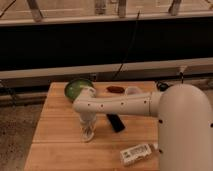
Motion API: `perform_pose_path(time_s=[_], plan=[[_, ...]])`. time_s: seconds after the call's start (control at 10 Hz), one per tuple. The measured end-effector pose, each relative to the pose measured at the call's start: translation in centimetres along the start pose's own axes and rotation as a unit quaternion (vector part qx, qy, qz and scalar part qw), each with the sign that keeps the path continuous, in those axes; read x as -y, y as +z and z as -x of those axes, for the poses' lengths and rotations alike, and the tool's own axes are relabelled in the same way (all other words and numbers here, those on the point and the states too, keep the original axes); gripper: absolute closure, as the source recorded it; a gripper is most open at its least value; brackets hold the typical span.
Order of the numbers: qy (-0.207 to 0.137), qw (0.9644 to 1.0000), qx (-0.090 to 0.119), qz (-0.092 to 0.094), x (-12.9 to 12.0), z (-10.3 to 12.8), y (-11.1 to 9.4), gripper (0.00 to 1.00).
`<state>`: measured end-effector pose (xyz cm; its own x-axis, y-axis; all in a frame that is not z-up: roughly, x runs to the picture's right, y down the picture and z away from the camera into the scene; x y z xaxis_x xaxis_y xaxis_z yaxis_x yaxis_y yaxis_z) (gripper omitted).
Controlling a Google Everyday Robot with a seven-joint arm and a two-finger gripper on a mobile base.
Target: Wipe the white sponge on the table
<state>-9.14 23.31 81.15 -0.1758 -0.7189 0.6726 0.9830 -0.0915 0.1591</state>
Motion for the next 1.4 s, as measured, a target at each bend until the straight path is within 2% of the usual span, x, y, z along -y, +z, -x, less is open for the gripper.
perform_pose_path(time_s=[0.5, 0.8, 1.0, 1.2, 1.4], plan=[[0.021, 0.9997, 0.003, -0.009, -2.1, 0.6, -0.3, 1.0], [0.031, 0.9995, 0.003, -0.01, -4.9, 0.6, -0.7, 1.0], [0.031, 0.9994, 0.003, -0.011, -4.6, 0.5, -0.9, 1.0], [0.023, 0.9997, 0.002, -0.011, -2.7, -0.2, -0.9, 1.0], [0.017, 0.9998, 0.004, -0.006, -2.9, -0.6, -1.0, 1.0]])
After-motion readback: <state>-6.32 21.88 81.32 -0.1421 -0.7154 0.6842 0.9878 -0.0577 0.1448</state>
